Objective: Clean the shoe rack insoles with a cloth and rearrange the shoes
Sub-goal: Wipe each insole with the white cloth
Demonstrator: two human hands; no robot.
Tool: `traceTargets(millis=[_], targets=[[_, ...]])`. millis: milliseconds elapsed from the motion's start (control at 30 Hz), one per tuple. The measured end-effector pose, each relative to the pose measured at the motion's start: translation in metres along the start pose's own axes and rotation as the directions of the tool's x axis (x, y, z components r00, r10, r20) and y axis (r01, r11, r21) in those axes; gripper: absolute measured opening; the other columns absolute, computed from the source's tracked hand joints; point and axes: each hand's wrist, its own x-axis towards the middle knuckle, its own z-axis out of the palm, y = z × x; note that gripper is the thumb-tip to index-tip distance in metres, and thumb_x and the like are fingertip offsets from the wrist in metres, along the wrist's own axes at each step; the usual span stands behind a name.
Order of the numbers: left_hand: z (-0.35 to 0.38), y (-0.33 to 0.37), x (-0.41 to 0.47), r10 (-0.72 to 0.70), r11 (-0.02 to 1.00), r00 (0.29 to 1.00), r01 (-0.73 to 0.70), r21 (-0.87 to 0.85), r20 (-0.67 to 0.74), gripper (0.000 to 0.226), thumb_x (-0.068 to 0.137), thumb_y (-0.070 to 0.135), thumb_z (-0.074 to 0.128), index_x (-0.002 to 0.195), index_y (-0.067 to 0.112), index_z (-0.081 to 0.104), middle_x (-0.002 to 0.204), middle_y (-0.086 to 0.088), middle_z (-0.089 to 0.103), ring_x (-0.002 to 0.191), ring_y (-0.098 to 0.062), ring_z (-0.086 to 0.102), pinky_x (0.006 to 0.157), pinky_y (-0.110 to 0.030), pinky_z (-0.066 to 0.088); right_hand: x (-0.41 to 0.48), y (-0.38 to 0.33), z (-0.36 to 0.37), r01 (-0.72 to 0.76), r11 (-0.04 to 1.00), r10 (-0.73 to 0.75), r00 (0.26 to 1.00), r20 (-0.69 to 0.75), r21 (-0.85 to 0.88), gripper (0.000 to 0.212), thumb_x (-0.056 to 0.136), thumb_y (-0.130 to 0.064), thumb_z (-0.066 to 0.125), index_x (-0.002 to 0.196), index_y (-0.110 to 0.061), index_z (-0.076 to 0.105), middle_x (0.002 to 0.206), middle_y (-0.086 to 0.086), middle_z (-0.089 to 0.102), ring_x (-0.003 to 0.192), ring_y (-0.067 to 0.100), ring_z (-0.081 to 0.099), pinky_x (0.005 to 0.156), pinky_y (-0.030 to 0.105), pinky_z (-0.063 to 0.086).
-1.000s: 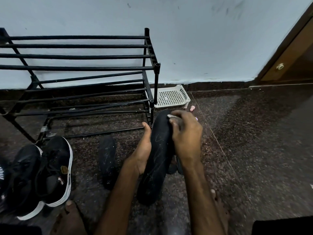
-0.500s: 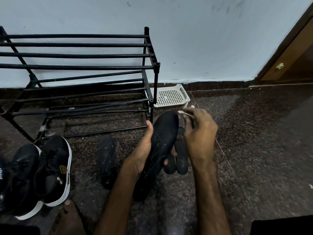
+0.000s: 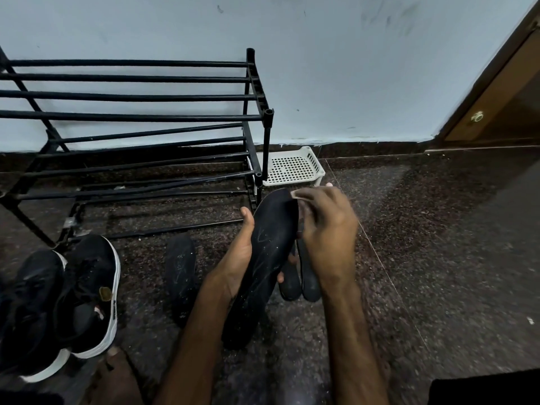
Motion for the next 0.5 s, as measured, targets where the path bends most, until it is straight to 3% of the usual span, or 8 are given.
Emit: traceTargets(millis=[67,167,267,367,400,433,500], targets=[[0.000,-0.001,0.001,0.010,0.999,1.000,-0.010,-0.048,0.000,0.097,0.084,0.079,0.012,0.117,0.004,0.063,0.081,-0.018,0.069,0.055,-0.025,0.066,0.044,-0.032,0.054,-0.003,-0.001,0.012,0.067,0.998,-0.067,0.993,0.101,0.004,0.018,0.090,-0.006,0.065,0.103,-0.015,0.074,0.100,0.001,0.064,0.093,0.020,0.058,0.081,0.031,0.051],[0.000,-0.001,0.003,0.011,0.996,0.999,-0.014,-0.092,-0.043,0.097,0.086,0.078,0.008,0.122,0.004,0.059,0.084,-0.016,0.072,0.060,-0.025,0.070,0.049,-0.033,0.057,-0.015,0.009,0.021,-0.042,0.999,0.040,0.993,0.108,0.011,0.020,0.091,-0.008,0.062,0.106,-0.016,0.072,0.102,0.000,0.063,0.093,0.021,0.060,0.080,0.041,0.053],[0.002,-0.004,0.003,0.017,0.994,0.992,-0.030,-0.102,-0.124,0.098,0.086,0.080,0.010,0.121,0.008,0.066,0.106,-0.017,0.072,0.091,-0.027,0.071,0.079,-0.038,0.060,-0.019,0.000,0.026,-0.081,0.996,0.076,0.992,0.098,0.049,0.018,0.090,-0.006,0.063,0.105,-0.013,0.071,0.101,0.000,0.064,0.093,0.017,0.061,0.083,0.037,0.052],[-0.002,-0.010,0.009,0.060,0.989,0.965,-0.091,-0.113,-0.254,0.099,0.084,0.081,0.024,0.134,0.001,0.055,0.134,-0.029,0.055,0.125,-0.037,0.055,0.112,-0.047,0.038,-0.017,-0.018,0.031,-0.023,0.991,-0.010,0.969,0.248,0.129,0.014,0.087,-0.006,0.066,0.097,-0.013,0.073,0.095,-0.003,0.065,0.089,0.011,0.060,0.083,0.025,0.049],[-0.004,-0.011,0.010,0.079,0.991,0.962,-0.103,-0.079,-0.263,0.103,0.083,0.083,0.027,0.135,-0.002,0.052,0.136,-0.033,0.050,0.128,-0.039,0.052,0.115,-0.049,0.034,-0.018,-0.020,0.031,-0.017,0.990,-0.027,0.952,0.306,0.141,0.015,0.086,-0.005,0.067,0.096,-0.014,0.074,0.095,-0.002,0.065,0.089,0.011,0.061,0.083,0.025,0.049],[-0.005,-0.011,0.011,0.077,0.992,0.960,-0.101,-0.077,-0.270,0.103,0.082,0.084,0.026,0.128,-0.003,0.057,0.129,-0.034,0.055,0.121,-0.039,0.058,0.111,-0.047,0.040,-0.019,-0.018,0.030,-0.021,0.991,-0.027,0.938,0.345,0.135,0.015,0.085,-0.005,0.068,0.095,-0.015,0.075,0.094,-0.002,0.065,0.089,0.012,0.061,0.084,0.027,0.050],[-0.007,-0.011,0.012,0.064,0.991,0.961,-0.094,-0.099,-0.270,0.099,0.082,0.083,0.018,0.098,0.002,0.072,0.096,-0.023,0.070,0.090,-0.030,0.070,0.083,-0.035,0.058,-0.020,-0.010,0.027,-0.048,0.997,0.025,0.937,0.348,0.056,0.016,0.084,-0.005,0.069,0.093,-0.016,0.076,0.093,-0.002,0.065,0.089,0.015,0.062,0.083,0.034,0.052]])
